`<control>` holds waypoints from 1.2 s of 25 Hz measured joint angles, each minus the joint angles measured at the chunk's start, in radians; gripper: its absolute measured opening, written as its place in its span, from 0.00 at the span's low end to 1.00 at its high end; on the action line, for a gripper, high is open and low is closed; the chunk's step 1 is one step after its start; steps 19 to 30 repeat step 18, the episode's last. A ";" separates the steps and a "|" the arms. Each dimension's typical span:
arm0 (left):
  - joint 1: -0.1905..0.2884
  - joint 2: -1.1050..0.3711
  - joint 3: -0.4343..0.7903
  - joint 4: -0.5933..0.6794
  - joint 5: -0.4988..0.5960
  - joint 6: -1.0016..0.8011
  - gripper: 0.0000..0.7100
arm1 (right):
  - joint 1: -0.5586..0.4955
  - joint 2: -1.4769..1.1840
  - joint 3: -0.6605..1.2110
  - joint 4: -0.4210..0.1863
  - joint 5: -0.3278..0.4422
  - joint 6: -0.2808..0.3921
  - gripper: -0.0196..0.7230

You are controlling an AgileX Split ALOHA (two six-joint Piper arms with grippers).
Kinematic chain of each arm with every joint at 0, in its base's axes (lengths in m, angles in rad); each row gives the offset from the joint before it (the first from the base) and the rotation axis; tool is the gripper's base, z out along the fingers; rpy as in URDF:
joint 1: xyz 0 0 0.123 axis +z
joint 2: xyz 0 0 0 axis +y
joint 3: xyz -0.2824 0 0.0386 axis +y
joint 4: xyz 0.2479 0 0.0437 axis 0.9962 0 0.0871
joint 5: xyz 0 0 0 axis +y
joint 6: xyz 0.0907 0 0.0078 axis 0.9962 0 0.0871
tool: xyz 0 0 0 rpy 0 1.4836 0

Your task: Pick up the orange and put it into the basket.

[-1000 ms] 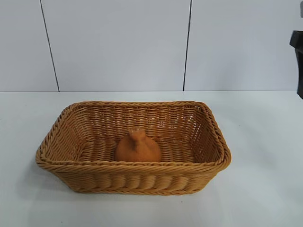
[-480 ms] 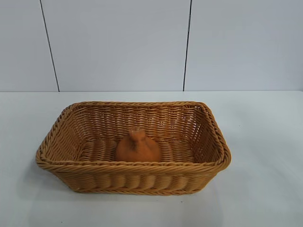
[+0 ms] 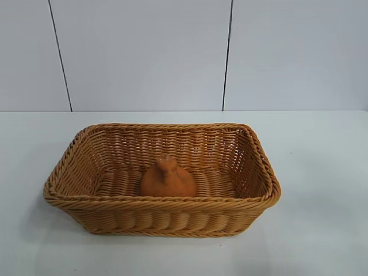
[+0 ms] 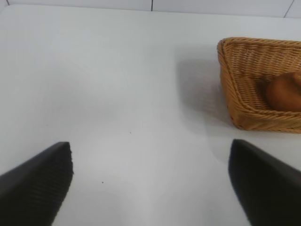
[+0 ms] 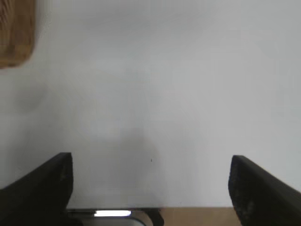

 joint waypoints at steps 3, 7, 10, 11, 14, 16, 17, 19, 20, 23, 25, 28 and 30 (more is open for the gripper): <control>0.000 0.000 0.000 0.000 0.000 0.000 0.90 | 0.000 -0.112 0.000 0.000 0.000 0.000 0.86; 0.000 0.000 0.000 0.000 0.000 0.000 0.90 | 0.000 -0.277 0.000 0.000 0.000 0.000 0.86; 0.000 0.000 0.000 0.000 0.000 0.000 0.90 | 0.000 -0.394 0.000 0.000 0.000 0.000 0.86; 0.000 0.000 0.000 0.000 0.000 0.000 0.90 | 0.000 -0.419 0.000 0.000 0.000 0.000 0.86; 0.000 0.000 0.000 0.000 0.000 0.000 0.90 | 0.000 -0.430 0.000 0.000 0.000 0.000 0.86; 0.000 0.000 0.000 0.000 0.000 0.000 0.90 | 0.000 -0.434 0.000 0.000 0.000 0.000 0.86; 0.000 0.000 0.000 0.000 0.000 0.000 0.90 | 0.000 -0.434 0.000 0.000 0.000 0.000 0.86; 0.000 0.000 0.000 0.000 0.000 0.000 0.90 | 0.000 -0.434 0.000 0.000 0.000 0.000 0.86; 0.000 0.000 0.000 0.000 0.000 0.000 0.90 | 0.000 -0.434 0.000 0.000 0.000 0.000 0.86; 0.000 0.000 0.000 0.000 0.000 0.000 0.90 | 0.000 -0.434 0.000 0.000 0.000 0.000 0.86; 0.000 0.000 0.000 0.000 0.000 0.000 0.90 | 0.000 -0.434 0.000 0.000 0.000 0.000 0.86; 0.000 0.000 0.000 0.000 0.000 0.000 0.90 | 0.000 -0.434 0.000 0.000 0.000 0.000 0.86; 0.000 0.000 0.000 0.000 0.000 0.000 0.90 | 0.000 -0.434 0.000 0.000 0.000 0.000 0.86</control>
